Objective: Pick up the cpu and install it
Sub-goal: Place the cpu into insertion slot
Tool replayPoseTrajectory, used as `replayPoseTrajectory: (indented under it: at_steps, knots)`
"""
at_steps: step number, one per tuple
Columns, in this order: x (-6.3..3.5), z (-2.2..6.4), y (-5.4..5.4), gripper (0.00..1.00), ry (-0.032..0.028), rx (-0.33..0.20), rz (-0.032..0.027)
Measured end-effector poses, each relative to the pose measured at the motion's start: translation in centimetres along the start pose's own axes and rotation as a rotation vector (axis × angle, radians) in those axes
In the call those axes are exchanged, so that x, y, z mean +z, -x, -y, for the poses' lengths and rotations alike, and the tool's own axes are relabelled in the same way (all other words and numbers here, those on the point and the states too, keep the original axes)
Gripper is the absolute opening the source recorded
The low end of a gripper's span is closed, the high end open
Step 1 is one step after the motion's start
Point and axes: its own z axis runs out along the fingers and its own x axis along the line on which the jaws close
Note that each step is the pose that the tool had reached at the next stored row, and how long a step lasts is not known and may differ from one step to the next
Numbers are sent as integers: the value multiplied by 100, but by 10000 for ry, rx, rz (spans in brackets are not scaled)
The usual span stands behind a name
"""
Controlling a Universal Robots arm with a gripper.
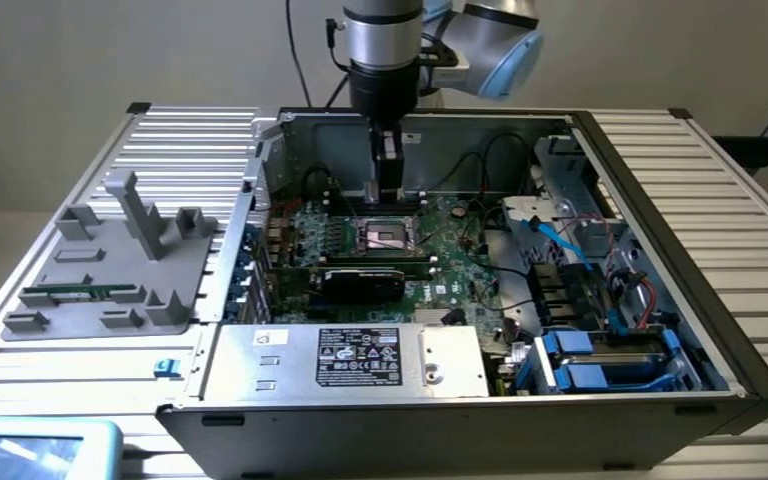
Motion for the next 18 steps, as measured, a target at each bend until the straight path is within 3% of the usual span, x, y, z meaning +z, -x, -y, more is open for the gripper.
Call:
replayPoseTrajectory:
  at_steps: [18]
  knots:
    - [327, 23, 124, 53, 67, 266, 15]
